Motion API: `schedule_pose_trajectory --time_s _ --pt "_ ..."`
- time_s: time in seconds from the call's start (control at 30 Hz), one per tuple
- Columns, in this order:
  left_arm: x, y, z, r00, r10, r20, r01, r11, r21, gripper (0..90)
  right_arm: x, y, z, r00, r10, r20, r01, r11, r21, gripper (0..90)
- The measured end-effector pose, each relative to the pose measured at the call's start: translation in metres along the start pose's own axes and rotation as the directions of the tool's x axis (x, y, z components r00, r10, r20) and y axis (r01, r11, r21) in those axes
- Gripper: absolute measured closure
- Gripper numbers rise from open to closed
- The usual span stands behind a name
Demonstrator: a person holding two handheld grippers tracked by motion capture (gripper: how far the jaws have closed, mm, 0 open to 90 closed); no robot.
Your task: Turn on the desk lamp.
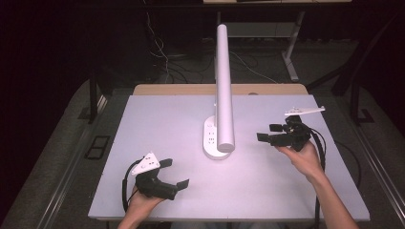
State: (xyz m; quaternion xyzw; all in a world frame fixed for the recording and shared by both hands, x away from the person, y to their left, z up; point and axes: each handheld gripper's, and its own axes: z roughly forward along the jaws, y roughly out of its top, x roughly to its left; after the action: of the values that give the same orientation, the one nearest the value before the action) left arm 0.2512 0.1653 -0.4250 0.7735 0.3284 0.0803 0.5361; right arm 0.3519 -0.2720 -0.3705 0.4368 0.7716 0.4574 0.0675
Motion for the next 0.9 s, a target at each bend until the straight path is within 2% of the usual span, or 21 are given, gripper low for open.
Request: schedule_pose_trajectory --time_s 0.07,0.1,0.5,0.7,0.9 --pt "0.0 0.0 0.0 1.0 0.0 0.0 0.0 1.0 0.0 0.0 0.001 -0.006 -0.005 1.0 0.004 0.001 -0.004 0.9999 -0.01 7.2" --pt "0.0 0.0 0.0 1.0 0.0 -0.001 0.0 1.0 0.0 0.0 0.002 -0.008 -0.006 1.0 0.007 0.0 -0.007 0.9999 -0.009 0.0" --pt "0.0 0.0 0.0 1.0 0.001 -0.003 -0.001 1.0 0.001 0.0 0.011 -0.046 -0.031 0.9991 0.035 -0.023 -0.036 0.9982 -0.049 0.5" --pt "0.0 0.0 0.0 1.0 0.002 -0.005 -0.002 1.0 0.003 0.0 0.016 -0.069 -0.036 0.9991 0.036 -0.021 -0.037 0.9968 -0.071 0.5" --pt "0.0 0.0 0.0 1.0 0.005 -0.005 -0.005 1.0 0.005 0.0 0.024 -0.087 -0.037 0.9989 0.034 -0.031 -0.036 0.9975 -0.061 0.6"
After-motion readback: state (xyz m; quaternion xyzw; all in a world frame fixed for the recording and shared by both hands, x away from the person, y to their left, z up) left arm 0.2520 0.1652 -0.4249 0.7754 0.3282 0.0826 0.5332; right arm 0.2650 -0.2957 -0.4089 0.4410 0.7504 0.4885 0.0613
